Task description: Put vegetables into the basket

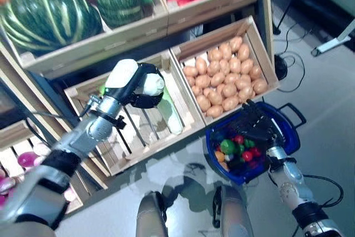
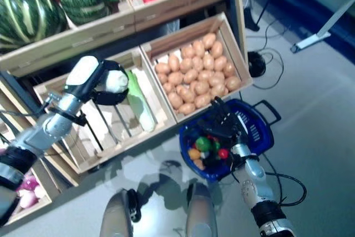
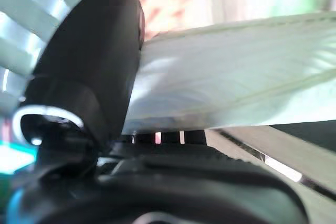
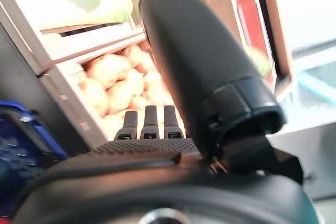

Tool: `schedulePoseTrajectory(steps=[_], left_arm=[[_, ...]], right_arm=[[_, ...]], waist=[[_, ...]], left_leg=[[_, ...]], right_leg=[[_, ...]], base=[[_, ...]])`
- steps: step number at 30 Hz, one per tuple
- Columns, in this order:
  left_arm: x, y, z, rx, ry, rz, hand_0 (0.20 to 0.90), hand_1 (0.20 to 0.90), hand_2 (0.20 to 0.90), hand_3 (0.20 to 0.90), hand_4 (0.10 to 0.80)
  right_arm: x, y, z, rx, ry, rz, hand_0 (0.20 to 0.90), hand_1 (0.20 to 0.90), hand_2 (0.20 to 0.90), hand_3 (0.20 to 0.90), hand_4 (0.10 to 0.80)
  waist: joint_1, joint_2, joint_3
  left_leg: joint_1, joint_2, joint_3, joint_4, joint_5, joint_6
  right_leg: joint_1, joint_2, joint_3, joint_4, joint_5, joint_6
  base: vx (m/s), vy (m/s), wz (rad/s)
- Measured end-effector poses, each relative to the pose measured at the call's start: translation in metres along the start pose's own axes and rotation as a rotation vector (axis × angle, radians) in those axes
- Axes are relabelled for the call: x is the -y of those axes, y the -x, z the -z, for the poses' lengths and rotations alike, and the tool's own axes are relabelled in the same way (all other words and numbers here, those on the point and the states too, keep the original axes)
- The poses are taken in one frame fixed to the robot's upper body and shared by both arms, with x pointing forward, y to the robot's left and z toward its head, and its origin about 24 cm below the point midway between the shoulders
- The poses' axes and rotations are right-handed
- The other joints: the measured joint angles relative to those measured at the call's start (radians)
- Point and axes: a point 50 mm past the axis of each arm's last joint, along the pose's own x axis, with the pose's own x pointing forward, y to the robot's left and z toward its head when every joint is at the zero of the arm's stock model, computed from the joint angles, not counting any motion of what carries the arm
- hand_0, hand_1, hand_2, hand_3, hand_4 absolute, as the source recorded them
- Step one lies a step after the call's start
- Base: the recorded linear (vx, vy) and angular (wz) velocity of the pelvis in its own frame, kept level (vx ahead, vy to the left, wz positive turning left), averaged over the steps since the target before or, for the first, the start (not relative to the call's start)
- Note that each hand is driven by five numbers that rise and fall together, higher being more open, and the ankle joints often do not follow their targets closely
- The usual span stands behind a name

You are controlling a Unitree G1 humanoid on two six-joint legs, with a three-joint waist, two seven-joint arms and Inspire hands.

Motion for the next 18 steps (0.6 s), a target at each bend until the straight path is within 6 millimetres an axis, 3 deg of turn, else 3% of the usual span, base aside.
schedulePoseTrajectory(steps=[3,7,14,18], left_arm=[[0.012,-0.001,-0.002,-0.013,0.251,-0.011,0.300,0.300,0.300,0.300,0.400],[0.038,-0.001,-0.012,0.007,0.775,-0.094,0.300,0.300,0.300,0.300,0.400],[0.059,-0.008,-0.028,0.022,1.122,-0.096,0.300,0.300,0.300,0.300,0.400],[0.064,-0.005,-0.024,-0.026,1.189,-0.113,0.300,0.300,0.300,0.300,0.400]], right_arm=[[-0.009,-0.004,-0.009,0.033,0.040,-0.054,0.900,0.900,0.900,0.900,0.800],[-0.024,-0.015,-0.018,0.043,0.043,-0.181,0.900,0.900,0.900,0.900,0.800],[-0.041,-0.024,-0.022,-0.048,0.067,-0.331,0.900,0.900,0.900,0.900,0.800],[-0.044,-0.027,-0.023,-0.096,0.068,-0.348,0.900,0.900,0.900,0.900,0.800]], waist=[[0.009,0.003,-0.015],[0.018,0.001,-0.044],[0.013,0.002,-0.136],[0.013,-0.001,-0.176]], left_leg=[[0.096,-0.004,0.014,-0.120,0.041,-0.004],[0.261,-0.018,0.039,-0.340,0.123,-0.008],[0.448,-0.038,0.064,-0.624,0.216,-0.011],[0.499,-0.055,0.065,-0.702,0.232,-0.007]], right_leg=[[0.085,0.022,-0.009,-0.120,0.049,0.004],[0.224,0.058,-0.012,-0.329,0.136,0.013],[0.402,0.110,-0.008,-0.637,0.269,0.035],[0.460,0.117,0.004,-0.751,0.318,0.051]], base=[[0.106,-0.029,-0.12],[0.153,-0.023,-0.14],[0.095,-0.012,-0.15],[0.030,0.003,-0.11]])
